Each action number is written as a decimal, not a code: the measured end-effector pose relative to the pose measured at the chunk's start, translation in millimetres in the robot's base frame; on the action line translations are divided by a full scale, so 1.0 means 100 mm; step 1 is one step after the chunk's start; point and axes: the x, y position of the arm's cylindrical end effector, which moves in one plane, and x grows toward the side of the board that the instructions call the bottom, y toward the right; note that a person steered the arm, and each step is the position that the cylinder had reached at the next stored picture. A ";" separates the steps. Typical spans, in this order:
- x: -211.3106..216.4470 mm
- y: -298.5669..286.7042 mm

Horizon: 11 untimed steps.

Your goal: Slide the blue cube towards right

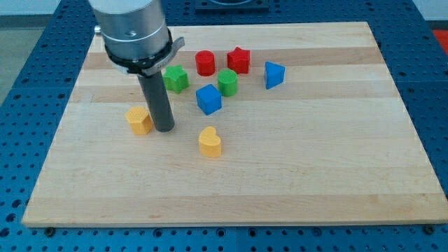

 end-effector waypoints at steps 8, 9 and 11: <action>-0.55 0.31; -0.55 0.36; -0.43 0.37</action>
